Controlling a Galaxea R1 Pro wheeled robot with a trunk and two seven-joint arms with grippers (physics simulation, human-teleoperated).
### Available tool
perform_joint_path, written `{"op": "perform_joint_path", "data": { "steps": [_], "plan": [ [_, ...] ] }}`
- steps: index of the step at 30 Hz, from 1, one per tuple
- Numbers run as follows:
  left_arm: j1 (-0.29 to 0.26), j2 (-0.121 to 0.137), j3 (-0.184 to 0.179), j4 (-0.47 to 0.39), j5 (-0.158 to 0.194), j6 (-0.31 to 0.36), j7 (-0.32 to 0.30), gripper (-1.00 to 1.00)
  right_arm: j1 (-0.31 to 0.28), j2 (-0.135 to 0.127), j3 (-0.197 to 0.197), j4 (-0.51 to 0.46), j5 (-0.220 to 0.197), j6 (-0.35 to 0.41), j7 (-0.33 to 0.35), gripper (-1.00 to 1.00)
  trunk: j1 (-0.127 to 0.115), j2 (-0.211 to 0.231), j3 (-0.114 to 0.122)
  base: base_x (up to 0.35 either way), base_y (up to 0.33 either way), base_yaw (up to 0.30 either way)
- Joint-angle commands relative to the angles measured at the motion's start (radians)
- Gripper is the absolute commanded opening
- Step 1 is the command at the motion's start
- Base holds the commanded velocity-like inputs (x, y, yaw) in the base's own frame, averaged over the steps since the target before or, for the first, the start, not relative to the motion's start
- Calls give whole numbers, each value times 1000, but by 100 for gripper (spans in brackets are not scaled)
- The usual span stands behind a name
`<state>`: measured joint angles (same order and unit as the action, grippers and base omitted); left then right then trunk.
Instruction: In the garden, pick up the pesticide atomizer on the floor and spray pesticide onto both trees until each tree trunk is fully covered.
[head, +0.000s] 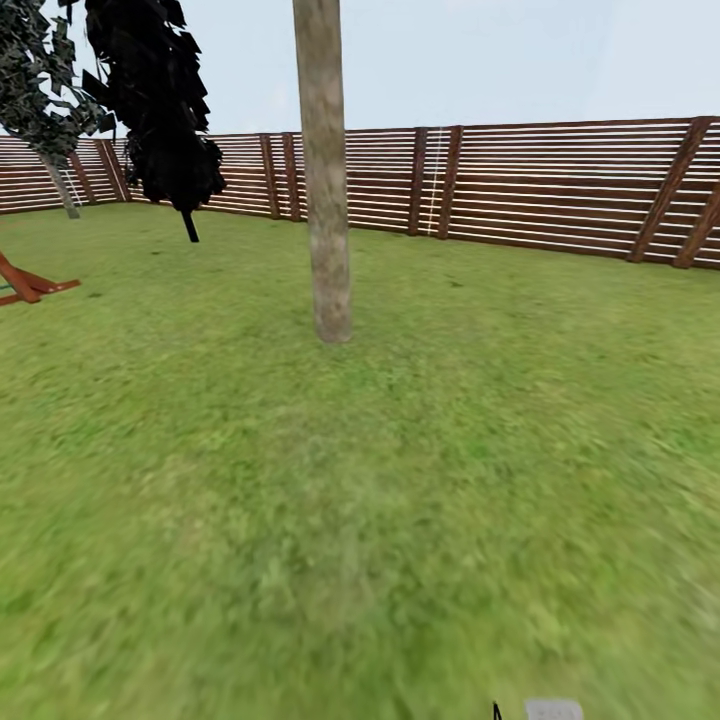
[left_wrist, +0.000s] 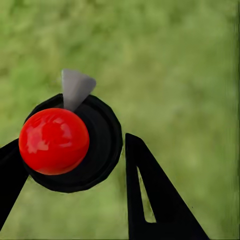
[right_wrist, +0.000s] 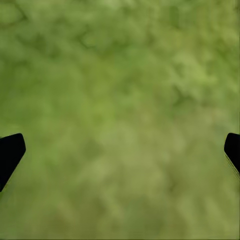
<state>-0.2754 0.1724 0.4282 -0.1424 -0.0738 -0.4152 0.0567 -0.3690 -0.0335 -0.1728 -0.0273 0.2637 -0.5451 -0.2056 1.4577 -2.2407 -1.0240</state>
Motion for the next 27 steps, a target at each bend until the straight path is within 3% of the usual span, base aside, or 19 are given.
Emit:
{"op": "perform_joint_path", "data": {
  "steps": [1, 7, 11, 13, 24, 27],
  "plan": [
    [-1, -1, 2, 1, -8, -4, 6, -100, -1, 1, -7, 1, 11, -3, -5, 100, 0, 0, -1, 338, 0, 0],
    [-1, -2, 1, 1, -7, -4, 6, -100, -2, 3, -8, -16, 7, -7, -3, 100, 0, 0, -1, 338, 0, 0],
    [-1, -1, 1, 1, -9, -4, 6, -100, -2, 40, -7, -123, 7, -9, -2, 100, 0, 0, -1, 338, 0, 0],
    [-1, -1, 1, 1, -9, -4, 6, -100, -2, 45, -6, -136, 8, -9, -2, 100, 0, 0, -1, 338, 0, 0],
    [-1, -1, 1, 1, -9, -4, 6, -100, -2, 46, -5, -137, 12, -8, 0, 100, 0, 0, -1, 338, 0, 0],
    [-1, 0, 1, 1, -9, -4, 6, -100, -1, 47, -5, -81, 11, -6, -2, 100, 0, 0, -1, 338, 0, 0]
  ]
}}
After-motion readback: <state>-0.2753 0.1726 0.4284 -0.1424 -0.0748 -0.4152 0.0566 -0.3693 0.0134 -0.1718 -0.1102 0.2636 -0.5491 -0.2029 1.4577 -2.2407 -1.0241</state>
